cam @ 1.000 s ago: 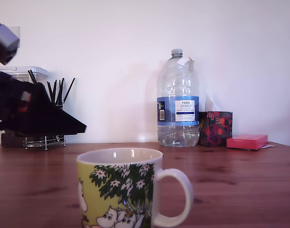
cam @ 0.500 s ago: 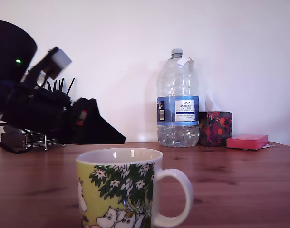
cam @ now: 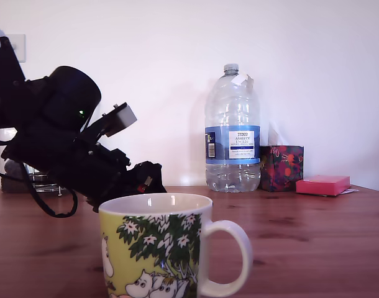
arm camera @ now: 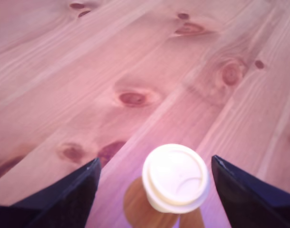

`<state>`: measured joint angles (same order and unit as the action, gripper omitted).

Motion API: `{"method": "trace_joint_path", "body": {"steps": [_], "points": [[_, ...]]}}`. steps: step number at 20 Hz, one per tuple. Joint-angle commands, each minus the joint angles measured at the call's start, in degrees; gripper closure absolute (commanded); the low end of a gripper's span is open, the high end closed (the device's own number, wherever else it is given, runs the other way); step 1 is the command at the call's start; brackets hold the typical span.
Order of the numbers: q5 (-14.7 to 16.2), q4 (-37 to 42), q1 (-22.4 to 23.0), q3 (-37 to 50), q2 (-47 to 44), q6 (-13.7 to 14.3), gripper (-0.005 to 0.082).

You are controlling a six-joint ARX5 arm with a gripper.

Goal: Pick up the coffee capsules from the table one by one and drop them inside the nearest coffee cup

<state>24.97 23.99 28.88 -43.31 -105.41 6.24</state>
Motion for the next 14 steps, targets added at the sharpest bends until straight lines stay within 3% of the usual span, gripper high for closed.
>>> {"method": "trace_joint_path", "body": {"steps": [1, 3, 6, 8, 14], "points": [[0.02, -0.81, 0.17, -0.26, -1.18, 0.24, 0.0108], [0.0, -1.16, 0.17, -0.33, -1.18, 0.24, 0.0188], [0.04, -2.1, 0.17, -0.33, -1.16, 0.24, 0.045], [0.07, -2.01, 0.17, -0.33, -1.16, 0.24, 0.0555], [0.28, -1.84, 0.15, -0.35, -0.77, 0.22, 0.0561]]}}
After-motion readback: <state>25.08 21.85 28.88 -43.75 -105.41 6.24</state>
